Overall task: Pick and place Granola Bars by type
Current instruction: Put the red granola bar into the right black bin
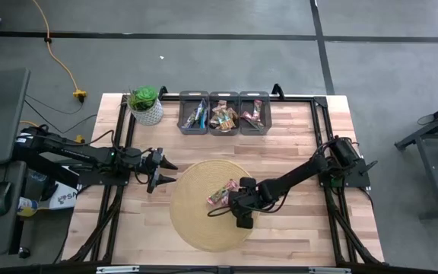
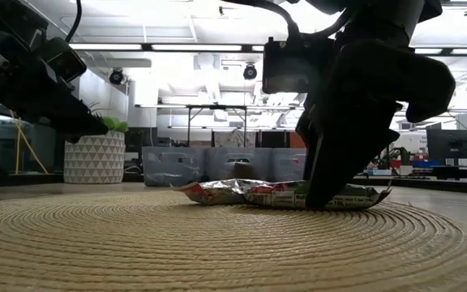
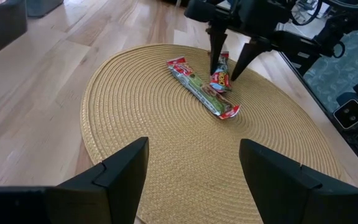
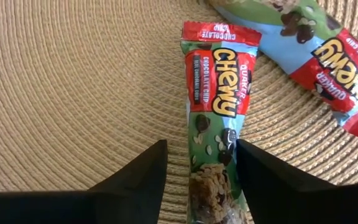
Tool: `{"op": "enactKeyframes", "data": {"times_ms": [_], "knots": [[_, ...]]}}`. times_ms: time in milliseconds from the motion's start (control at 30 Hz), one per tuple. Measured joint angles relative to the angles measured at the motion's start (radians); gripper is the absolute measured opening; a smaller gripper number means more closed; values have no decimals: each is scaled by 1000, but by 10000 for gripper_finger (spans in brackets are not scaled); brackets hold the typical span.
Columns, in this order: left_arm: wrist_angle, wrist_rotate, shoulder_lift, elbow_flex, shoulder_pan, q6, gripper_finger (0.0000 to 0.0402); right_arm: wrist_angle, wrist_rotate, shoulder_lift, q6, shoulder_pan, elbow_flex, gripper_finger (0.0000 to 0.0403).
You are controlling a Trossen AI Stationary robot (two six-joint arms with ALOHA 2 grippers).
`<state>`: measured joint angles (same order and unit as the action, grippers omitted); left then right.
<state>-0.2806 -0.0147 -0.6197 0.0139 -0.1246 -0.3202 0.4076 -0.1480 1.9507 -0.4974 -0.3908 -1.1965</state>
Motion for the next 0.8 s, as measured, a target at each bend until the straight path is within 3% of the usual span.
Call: {"op": "enactKeyframes", "data": {"times_ms": [800], "knots": [[0, 0, 0, 0, 0, 0, 248, 22, -15, 1, -14, 0, -40, 69]]}}
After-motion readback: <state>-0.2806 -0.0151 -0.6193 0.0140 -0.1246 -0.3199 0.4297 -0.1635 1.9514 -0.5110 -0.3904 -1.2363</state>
